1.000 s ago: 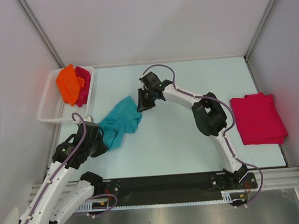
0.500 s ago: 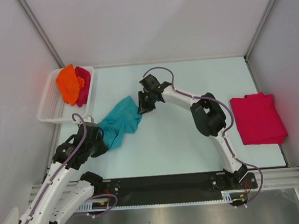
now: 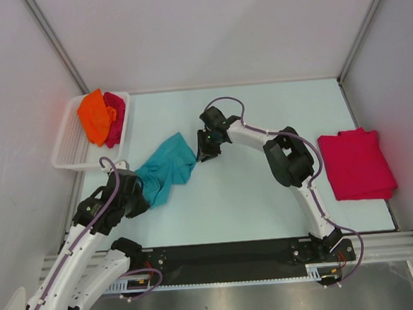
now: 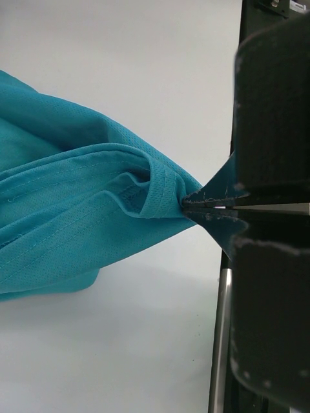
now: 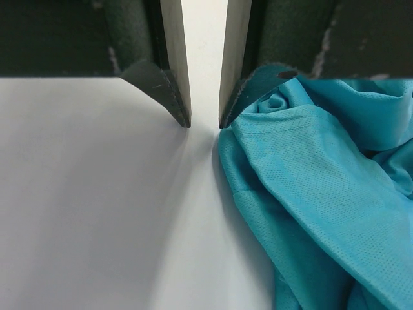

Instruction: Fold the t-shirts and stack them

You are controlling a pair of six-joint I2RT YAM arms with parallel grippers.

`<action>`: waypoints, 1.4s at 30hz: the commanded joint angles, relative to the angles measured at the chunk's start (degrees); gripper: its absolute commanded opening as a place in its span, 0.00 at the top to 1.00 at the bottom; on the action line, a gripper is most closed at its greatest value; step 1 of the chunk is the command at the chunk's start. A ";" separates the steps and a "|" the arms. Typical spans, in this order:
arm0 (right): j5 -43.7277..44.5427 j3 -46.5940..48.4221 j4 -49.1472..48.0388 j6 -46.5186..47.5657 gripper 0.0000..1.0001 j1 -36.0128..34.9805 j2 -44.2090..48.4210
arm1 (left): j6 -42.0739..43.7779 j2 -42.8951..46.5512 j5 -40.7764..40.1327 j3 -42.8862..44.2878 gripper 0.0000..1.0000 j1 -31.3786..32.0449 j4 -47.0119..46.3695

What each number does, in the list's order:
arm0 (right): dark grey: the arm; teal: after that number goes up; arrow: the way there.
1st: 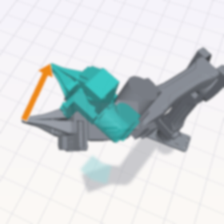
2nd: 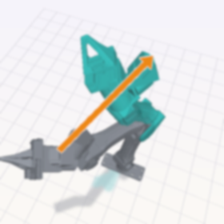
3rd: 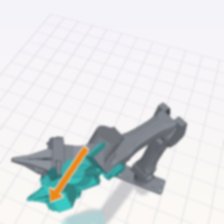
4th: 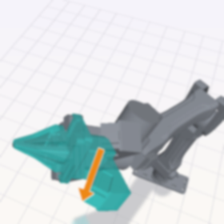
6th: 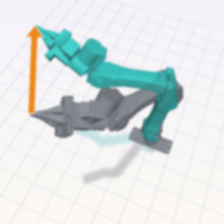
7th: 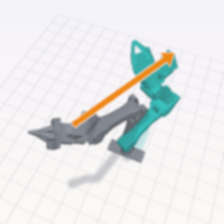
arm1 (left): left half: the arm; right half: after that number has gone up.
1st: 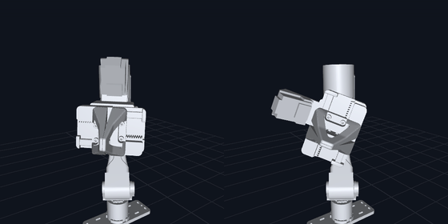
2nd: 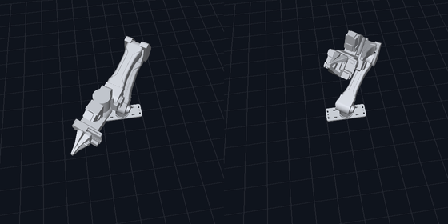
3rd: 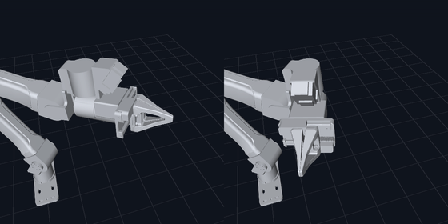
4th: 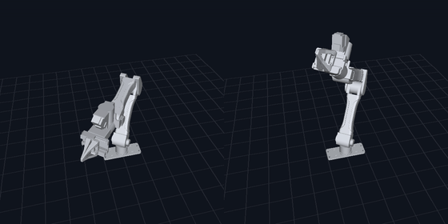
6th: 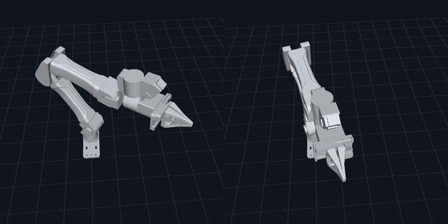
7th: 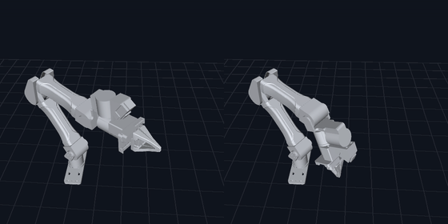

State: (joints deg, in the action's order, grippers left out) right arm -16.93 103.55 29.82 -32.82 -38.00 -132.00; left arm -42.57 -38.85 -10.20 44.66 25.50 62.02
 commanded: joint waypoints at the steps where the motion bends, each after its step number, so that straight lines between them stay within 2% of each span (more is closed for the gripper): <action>1: -0.39 0.95 -1.87 -0.49 0.70 -0.32 1.40 | -0.24 0.35 0.26 -0.02 1.00 0.34 -1.11; 26: 1.55 1.39 -1.87 -2.16 0.68 -1.99 6.85 | 0.20 0.09 0.53 -0.28 1.00 0.34 -1.46; 42: 0.23 5.79 -2.23 -3.65 0.68 -2.43 2.99 | 0.47 -0.35 0.62 -0.19 1.00 0.34 -1.64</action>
State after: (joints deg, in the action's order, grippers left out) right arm -15.94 106.15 28.82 -35.44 -40.01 -128.55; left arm -42.48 -39.09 -10.11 44.66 25.50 61.78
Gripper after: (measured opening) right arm 0.315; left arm 0.003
